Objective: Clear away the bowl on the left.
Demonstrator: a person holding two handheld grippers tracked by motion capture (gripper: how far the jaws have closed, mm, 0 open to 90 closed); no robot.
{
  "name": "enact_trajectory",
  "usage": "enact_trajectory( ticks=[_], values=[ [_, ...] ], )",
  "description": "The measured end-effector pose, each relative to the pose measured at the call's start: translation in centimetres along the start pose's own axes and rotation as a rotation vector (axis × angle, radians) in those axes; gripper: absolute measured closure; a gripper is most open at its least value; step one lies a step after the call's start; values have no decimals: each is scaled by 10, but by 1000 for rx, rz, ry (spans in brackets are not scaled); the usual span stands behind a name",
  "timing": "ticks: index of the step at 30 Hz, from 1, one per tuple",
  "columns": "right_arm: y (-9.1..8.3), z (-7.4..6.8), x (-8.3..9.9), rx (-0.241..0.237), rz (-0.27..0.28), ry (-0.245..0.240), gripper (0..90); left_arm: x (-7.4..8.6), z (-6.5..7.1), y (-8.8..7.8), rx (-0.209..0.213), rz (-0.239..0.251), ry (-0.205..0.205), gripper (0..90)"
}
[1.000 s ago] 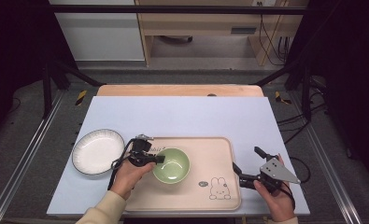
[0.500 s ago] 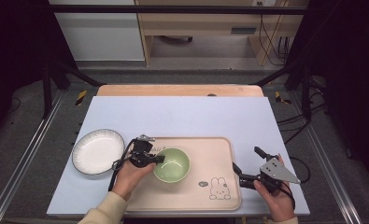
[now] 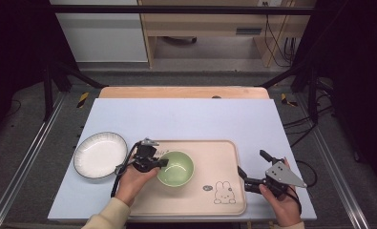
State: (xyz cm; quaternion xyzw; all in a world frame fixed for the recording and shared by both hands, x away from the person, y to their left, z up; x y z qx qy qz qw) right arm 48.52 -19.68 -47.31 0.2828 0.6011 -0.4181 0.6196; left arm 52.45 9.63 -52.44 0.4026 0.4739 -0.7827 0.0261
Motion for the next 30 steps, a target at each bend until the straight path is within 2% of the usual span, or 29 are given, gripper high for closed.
enact_trajectory(
  ticks=[10,13,16,19,20,22,24,26,27,30],
  values=[
    [0,-1,0,-1,-2,2,54,-3,0,-2,-16,25,9,826],
    [0,-1,0,-2,-4,2,54,-7,1,-5,-14,64,9,805],
    [0,-1,1,-3,-6,3,54,-11,2,-8,-24,85,39,758],
    [1,-1,1,-4,-4,2,54,-16,3,-11,-38,140,61,634],
    [1,-1,1,-3,-4,1,54,-16,3,-11,-38,140,61,584],
    [1,-1,1,-3,-4,2,54,-22,5,-14,-40,191,86,496],
    [1,-2,0,-3,-4,1,54,-27,7,-17,-40,231,114,399],
    [1,-1,0,-2,-3,2,54,-30,9,-23,-44,273,169,324],
    [0,-1,1,-2,-3,1,54,-31,10,-25,-41,292,189,296],
    [0,-1,0,-2,-1,2,54,-34,15,-33,-6,340,202,234]
  ],
)
Point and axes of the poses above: each handheld gripper's, and its own axes: y roughly forward along the jaws, x roughly out of its underside, z roughly to its right, the point moved 10 cm from there along y, roughly forward along the jaws, and after that the axes turned 2 degrees about z, right-handed, at the moved point
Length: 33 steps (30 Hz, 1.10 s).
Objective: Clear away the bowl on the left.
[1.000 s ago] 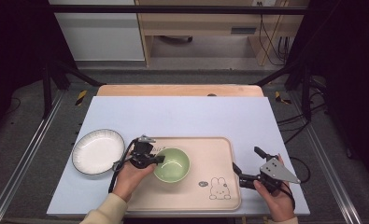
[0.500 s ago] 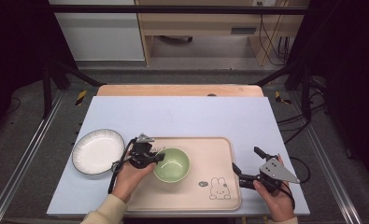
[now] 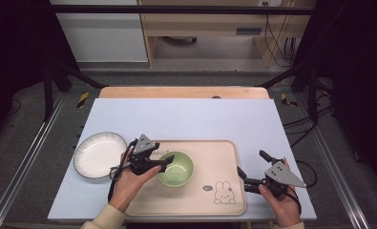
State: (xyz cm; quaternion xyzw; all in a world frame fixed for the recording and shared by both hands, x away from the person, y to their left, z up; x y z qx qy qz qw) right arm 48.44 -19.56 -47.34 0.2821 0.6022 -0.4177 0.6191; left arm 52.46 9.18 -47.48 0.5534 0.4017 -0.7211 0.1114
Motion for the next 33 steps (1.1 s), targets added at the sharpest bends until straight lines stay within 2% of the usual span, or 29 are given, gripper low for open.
enact_trajectory(
  ticks=[2,4,5,8,16,24,26,29,31,33],
  values=[
    [0,0,-1,-2,2,-2,54,-3,2,-5,16,28,13,204],
    [0,-1,-1,-3,2,-3,54,-4,2,-7,18,35,20,191],
    [0,-1,0,-2,2,-3,54,-6,4,-12,30,60,34,174],
    [0,-1,-1,-2,3,-1,53,-8,1,-19,7,86,80,170],
    [0,-1,-1,0,3,-1,53,-8,2,-34,8,126,145,162],
    [0,-1,-1,2,5,0,53,-9,-3,-45,3,166,137,148],
    [0,0,-1,2,5,-1,53,-7,-6,-48,-2,177,133,144],
    [0,0,-1,3,4,1,53,0,-14,-55,-29,187,152,144],
    [0,0,-1,3,5,1,53,2,-17,-59,-20,199,140,144],
    [0,0,0,3,4,-1,52,6,-19,-62,-21,194,153,145]
  ],
)
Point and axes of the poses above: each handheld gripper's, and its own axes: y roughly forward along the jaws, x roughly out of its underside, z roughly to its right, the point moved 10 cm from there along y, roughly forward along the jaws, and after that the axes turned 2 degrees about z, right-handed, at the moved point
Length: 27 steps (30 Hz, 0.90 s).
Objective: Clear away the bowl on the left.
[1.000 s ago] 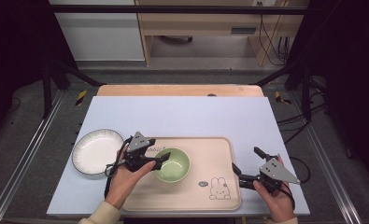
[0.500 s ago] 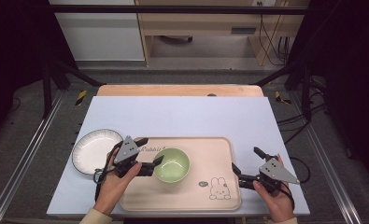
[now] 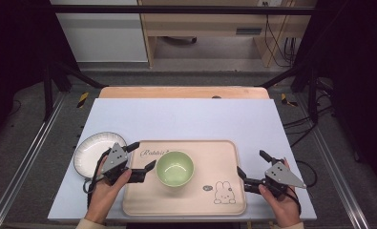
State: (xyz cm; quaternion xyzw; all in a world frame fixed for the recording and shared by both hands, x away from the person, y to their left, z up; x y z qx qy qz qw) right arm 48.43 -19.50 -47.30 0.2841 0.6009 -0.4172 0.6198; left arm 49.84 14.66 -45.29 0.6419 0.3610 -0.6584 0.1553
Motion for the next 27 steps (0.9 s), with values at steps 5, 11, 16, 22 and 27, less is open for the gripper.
enact_trajectory(
  ticks=[5,11,16,22,27],
  values=[
    [0,-1,0,1,-3,1,52,6,-3,-6,-5,-7,29,144],
    [0,-1,0,1,-3,2,52,10,-14,-14,-33,3,15,162],
    [0,-1,0,0,-2,2,52,12,-25,-22,-53,33,-16,148],
    [0,-1,0,-1,0,3,52,20,-30,-29,-51,56,-39,137],
    [0,-1,-1,-5,5,3,52,28,-32,-35,-54,71,-65,110]
  ],
)
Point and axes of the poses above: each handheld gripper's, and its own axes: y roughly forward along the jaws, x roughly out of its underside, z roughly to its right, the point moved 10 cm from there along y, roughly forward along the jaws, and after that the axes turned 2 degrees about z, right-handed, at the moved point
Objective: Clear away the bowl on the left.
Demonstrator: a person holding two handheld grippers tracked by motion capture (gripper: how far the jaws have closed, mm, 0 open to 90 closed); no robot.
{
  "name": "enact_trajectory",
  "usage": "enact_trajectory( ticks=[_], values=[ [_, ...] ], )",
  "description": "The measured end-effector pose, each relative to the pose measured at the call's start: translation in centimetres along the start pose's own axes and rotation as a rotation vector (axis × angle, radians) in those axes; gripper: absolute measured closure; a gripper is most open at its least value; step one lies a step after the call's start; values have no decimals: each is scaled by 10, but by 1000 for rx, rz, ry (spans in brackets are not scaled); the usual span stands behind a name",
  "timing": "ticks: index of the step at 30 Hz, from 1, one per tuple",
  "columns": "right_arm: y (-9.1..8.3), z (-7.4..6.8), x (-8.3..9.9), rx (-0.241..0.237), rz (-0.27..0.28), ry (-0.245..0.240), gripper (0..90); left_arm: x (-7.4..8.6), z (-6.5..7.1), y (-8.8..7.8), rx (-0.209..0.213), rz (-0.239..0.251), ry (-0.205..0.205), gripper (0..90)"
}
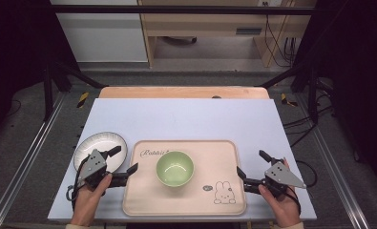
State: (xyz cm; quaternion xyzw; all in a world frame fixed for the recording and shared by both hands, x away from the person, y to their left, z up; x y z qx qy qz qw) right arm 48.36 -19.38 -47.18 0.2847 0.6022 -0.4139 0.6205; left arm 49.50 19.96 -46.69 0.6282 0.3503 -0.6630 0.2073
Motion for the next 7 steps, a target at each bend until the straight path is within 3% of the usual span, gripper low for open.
enact_trajectory(
  ticks=[7],
  values=[
    [0,1,0,-2,-2,0,52,0,-9,-8,-13,30,-65,75]
  ],
)
Point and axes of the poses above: each handheld gripper's, and its own axes: y roughly forward along the jaws, x roughly out of its underside, z roughly to its right, the point moved 10 cm from there along y, roughly forward along the jaws, and after that the axes turned 2 degrees about z, right-handed, at the moved point
